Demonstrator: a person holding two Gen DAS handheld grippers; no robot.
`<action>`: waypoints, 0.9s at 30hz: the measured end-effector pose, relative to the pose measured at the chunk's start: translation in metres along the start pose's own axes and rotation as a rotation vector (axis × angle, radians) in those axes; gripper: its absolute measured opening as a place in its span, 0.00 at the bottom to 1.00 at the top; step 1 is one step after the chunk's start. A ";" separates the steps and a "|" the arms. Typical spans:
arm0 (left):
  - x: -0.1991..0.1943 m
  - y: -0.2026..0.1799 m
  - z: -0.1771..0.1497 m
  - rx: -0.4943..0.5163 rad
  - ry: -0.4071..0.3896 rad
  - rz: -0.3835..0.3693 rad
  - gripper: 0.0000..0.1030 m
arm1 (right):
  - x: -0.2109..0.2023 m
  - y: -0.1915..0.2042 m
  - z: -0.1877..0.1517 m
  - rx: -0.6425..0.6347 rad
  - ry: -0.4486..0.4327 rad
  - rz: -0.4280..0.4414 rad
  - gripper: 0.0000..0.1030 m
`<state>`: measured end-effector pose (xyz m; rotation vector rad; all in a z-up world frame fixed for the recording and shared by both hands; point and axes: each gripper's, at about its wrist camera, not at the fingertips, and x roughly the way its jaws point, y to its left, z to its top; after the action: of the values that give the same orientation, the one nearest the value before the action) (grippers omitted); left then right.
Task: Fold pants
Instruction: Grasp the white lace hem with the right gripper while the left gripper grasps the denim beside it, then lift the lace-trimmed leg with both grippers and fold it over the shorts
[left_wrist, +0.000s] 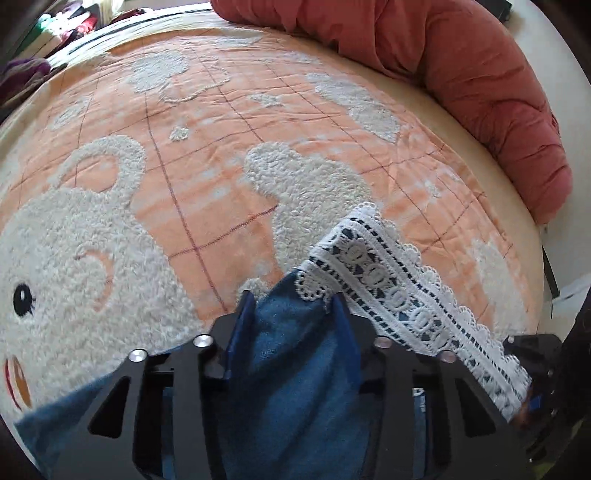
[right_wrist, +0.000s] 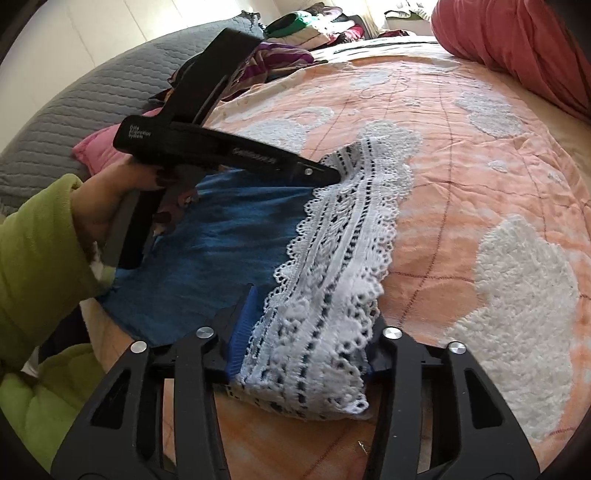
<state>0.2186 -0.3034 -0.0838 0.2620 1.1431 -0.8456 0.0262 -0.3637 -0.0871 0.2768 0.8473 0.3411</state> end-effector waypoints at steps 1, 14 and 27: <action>-0.001 -0.004 -0.002 0.012 -0.009 -0.020 0.21 | 0.001 0.000 0.000 0.001 -0.001 0.002 0.27; -0.046 0.017 -0.030 -0.118 -0.200 -0.104 0.12 | -0.008 0.036 0.019 -0.087 -0.033 0.016 0.15; -0.133 0.094 -0.082 -0.273 -0.375 -0.042 0.12 | 0.031 0.143 0.057 -0.332 -0.031 0.135 0.15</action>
<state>0.2077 -0.1320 -0.0232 -0.1432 0.8987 -0.7275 0.0630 -0.2266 -0.0192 0.0296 0.7297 0.5945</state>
